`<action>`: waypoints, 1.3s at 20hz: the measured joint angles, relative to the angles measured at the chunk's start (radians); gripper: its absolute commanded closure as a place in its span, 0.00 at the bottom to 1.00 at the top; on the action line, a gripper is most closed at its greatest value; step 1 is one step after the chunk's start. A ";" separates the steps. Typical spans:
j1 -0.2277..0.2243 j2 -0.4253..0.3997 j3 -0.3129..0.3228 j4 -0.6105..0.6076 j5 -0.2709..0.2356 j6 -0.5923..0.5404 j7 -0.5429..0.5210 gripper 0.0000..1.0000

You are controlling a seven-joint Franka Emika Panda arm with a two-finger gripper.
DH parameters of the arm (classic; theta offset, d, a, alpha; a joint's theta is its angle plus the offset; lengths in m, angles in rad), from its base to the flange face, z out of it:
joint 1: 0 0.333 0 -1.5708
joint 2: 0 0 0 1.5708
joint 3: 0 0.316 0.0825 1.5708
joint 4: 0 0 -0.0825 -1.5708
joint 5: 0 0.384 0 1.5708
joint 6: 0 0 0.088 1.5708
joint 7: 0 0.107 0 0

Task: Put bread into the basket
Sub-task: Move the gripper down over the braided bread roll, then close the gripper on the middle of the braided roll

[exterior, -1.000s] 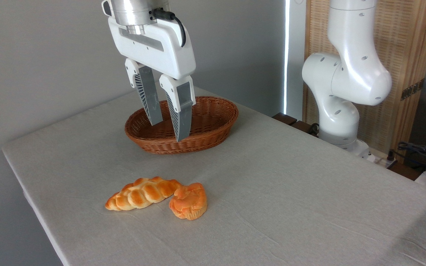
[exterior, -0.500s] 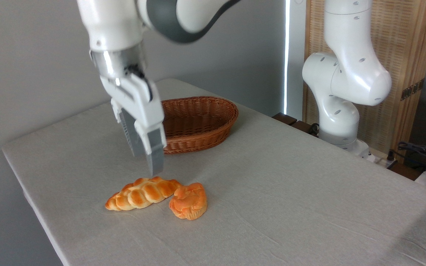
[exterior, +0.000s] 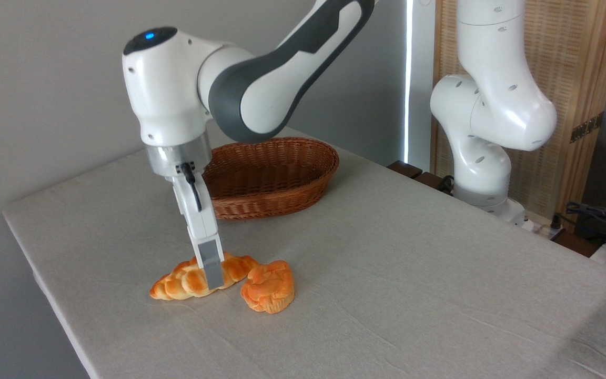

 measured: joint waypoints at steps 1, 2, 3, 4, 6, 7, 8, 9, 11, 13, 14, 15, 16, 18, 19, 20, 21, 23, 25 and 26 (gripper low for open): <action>-0.002 0.005 0.000 -0.005 0.000 0.008 0.006 0.00; -0.004 0.011 -0.001 -0.009 0.000 0.022 0.011 0.00; -0.005 0.018 -0.003 -0.014 0.000 0.040 0.014 0.00; -0.007 0.024 -0.008 -0.020 0.000 0.058 0.015 0.00; -0.010 0.032 -0.020 -0.030 0.000 0.078 0.015 0.03; -0.011 0.032 -0.023 -0.031 0.000 0.080 0.015 0.09; -0.012 0.032 -0.024 -0.031 0.000 0.081 0.015 0.18; -0.012 0.032 -0.024 -0.031 0.000 0.081 0.015 0.24; -0.012 0.032 -0.024 -0.031 0.000 0.081 0.015 0.43; -0.012 0.032 -0.024 -0.031 0.000 0.081 0.015 0.61; -0.012 0.032 -0.024 -0.031 0.000 0.081 0.015 0.67; -0.012 0.032 -0.024 -0.031 0.000 0.081 0.015 0.70; -0.012 0.032 -0.024 -0.031 0.000 0.081 0.015 0.76; -0.013 0.032 -0.026 -0.031 0.000 0.081 0.015 0.80; -0.013 0.032 -0.027 -0.031 0.000 0.081 0.015 0.85; -0.013 0.032 -0.028 -0.031 0.000 0.081 0.015 0.87; -0.013 0.032 -0.029 -0.031 0.000 0.081 0.015 0.87; -0.013 0.031 -0.029 -0.031 0.000 0.082 0.015 0.88; -0.013 0.030 -0.029 -0.031 0.000 0.082 0.019 0.90; -0.013 0.030 -0.029 -0.031 0.000 0.083 0.020 0.91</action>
